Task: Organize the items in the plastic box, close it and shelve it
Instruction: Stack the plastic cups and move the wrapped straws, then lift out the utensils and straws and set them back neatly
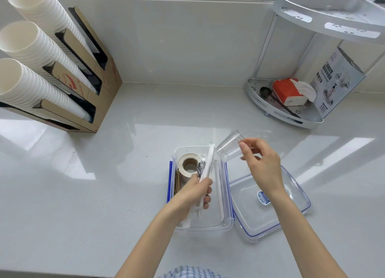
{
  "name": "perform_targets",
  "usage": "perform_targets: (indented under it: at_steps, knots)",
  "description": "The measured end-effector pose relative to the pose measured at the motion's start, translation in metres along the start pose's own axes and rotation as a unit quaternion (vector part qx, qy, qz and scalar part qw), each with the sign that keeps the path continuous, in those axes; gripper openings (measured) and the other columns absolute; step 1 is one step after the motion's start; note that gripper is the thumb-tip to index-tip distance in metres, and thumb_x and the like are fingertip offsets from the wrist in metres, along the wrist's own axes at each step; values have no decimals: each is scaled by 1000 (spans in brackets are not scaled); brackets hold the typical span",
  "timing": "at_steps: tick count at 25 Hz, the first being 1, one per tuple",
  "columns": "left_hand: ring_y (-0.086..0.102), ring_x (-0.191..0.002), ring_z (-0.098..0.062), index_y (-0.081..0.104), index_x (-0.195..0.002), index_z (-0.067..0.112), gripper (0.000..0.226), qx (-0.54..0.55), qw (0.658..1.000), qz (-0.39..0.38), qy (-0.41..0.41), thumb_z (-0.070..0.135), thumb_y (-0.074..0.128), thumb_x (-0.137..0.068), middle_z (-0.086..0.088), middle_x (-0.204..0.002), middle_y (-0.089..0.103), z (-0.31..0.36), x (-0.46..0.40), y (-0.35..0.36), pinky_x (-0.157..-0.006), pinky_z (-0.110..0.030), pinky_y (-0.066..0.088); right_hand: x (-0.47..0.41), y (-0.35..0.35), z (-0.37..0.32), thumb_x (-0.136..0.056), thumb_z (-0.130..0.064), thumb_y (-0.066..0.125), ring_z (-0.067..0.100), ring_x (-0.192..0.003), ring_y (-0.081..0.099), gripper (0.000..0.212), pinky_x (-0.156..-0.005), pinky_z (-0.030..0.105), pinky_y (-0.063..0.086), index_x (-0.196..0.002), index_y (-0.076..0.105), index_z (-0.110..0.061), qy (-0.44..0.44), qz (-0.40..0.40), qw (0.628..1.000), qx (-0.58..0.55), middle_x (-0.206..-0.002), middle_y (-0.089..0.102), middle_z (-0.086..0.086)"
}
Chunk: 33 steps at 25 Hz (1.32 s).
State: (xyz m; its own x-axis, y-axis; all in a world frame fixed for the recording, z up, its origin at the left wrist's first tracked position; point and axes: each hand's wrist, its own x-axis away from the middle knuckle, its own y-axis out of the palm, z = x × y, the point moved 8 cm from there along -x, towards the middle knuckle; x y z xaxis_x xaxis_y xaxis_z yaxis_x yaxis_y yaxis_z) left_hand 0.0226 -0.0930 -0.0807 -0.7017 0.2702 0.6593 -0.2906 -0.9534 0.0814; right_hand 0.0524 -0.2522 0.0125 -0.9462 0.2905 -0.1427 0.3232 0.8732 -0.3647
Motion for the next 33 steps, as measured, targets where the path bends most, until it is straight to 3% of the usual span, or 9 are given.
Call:
perform_targets:
  at_steps: [3, 6, 8, 11, 13, 19, 22, 27, 33]
  knots:
    - [35, -49, -9, 39, -88, 17, 11, -29, 996, 46, 74, 26, 40, -93, 1, -67, 38, 15, 9, -21, -43, -18, 35, -3, 4, 3, -86, -19, 58, 23, -77, 61, 22, -71, 33, 51, -73, 56, -36, 6, -24, 999, 21, -78, 58, -8]
    - [33, -39, -5, 39, -78, 18, 18, 7, 990, 86, 109, 27, 38, -94, 0, -65, 37, 21, 15, -43, -37, -15, 32, 6, 22, 3, -85, -17, 59, 0, -68, 56, 10, -62, 13, 46, -79, 63, -24, -7, -76, 996, 47, -79, 59, -8]
    - [32, -34, -3, 41, -79, 17, 18, 29, 986, 113, 120, 26, 38, -94, 0, -64, 36, 22, 17, -57, -35, -16, 31, 12, 36, 2, -84, -16, 60, 0, -65, 52, 8, -61, 5, 41, -80, 64, -22, -25, -119, 990, 69, -79, 59, -6]
    - [31, -33, -2, 42, -79, 17, 19, 47, 981, 140, 124, 27, 37, -94, 1, -61, 35, 22, 21, -69, -35, -16, 30, 22, 63, 3, -84, -19, 60, 10, -61, 47, 8, -62, 7, 37, -82, 64, -24, -33, -224, 967, 117, -76, 55, -5]
    - [30, -33, -2, 43, -79, 18, 19, 65, 980, 146, 123, 27, 37, -94, 2, -61, 33, 21, 23, -74, -35, -15, 30, 33, 85, 7, -85, -23, 58, 6, -61, 46, 10, -64, 9, 35, -90, 67, -20, -43, -291, 944, 152, -77, 54, -5]
    - [33, -33, -3, 45, -81, 18, 18, 78, 977, 159, 122, 26, 38, -94, 0, -61, 37, 14, 29, -81, -36, -17, 33, 61, 129, 24, -86, -27, 55, -1, -59, 42, 18, -62, 15, 34, -96, 66, -17, -43, -391, 898, 198, -84, 55, -1]
    - [35, -35, -5, 47, -83, 18, 17, 69, 978, 159, 119, 26, 38, -94, 0, -63, 42, 12, 28, -82, -38, -18, 34, 63, 133, 32, -87, -27, 53, -3, -61, 42, 20, -70, 22, 35, -98, 66, -16, -22, -404, 889, 213, -85, 55, -3]
    - [40, -35, -5, 47, -83, 19, 16, 61, 979, 149, 123, 27, 38, -94, 0, -64, 50, 14, 26, -78, -40, -19, 37, 72, 135, 42, -86, -29, 53, 12, -77, 50, 23, -74, 22, 38, -101, 66, -17, 19, -434, 874, 219, -90, 63, 2]
    - [53, -47, -6, 51, -88, 17, 17, 53, 981, 144, 119, 26, 39, -94, 1, -73, 61, 15, 26, -76, -44, -19, 45, 72, 130, 38, -88, -36, 50, 0, -67, 47, 30, -75, 21, 35, -111, 59, -20, 17, -438, 875, 205, -114, 60, 1]
